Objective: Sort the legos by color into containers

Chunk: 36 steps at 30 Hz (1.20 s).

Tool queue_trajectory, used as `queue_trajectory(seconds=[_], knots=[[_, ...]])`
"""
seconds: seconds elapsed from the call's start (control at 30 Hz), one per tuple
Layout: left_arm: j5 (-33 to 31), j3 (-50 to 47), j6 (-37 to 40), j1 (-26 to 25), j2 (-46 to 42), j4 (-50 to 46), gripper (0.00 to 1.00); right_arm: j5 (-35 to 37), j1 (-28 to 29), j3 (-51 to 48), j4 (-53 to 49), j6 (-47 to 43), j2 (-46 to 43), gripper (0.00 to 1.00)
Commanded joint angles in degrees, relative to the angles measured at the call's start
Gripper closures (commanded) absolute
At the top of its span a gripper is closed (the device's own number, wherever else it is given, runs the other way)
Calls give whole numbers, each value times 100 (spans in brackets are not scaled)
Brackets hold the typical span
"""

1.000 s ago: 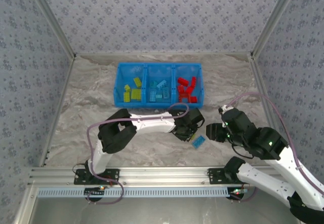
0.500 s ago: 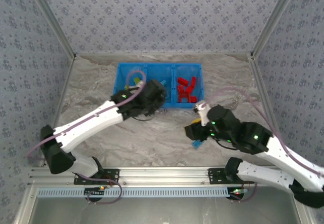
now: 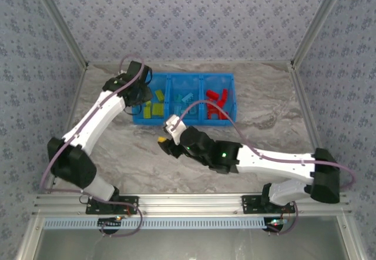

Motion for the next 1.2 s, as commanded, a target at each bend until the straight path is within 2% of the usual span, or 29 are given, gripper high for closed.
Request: queue_trajectory(seconds=[0.0, 0.07, 0.17, 0.3, 0.43, 0.5, 0.8, 1.0, 1.17], knots=[[303, 673, 818, 160, 706, 385, 82, 473, -108, 372, 1096, -225, 400, 47], [279, 1085, 896, 167, 1179, 319, 83, 459, -157, 363, 1345, -264, 570, 46], [229, 1738, 1006, 169, 1871, 111, 90, 514, -183, 400, 1460, -205, 769, 44], [-132, 2272, 1188, 185, 2509, 26, 90, 754, -114, 220, 1819, -221, 840, 39], [-195, 2525, 1312, 221, 2995, 45, 91, 898, -109, 78, 1927, -151, 833, 38], [-289, 2797, 1364, 221, 3194, 36, 91, 909, -124, 61, 1875, -112, 808, 38], [-1473, 3495, 1313, 230, 3952, -513, 90, 1088, -179, -334, 1647, 169, 333, 37], [-1604, 3466, 1192, 274, 4146, -539, 91, 1192, -300, -778, 1522, 381, -129, 36], [-1452, 3469, 1254, 283, 4281, -448, 87, 1170, -355, -926, 1469, 463, -266, 36]])
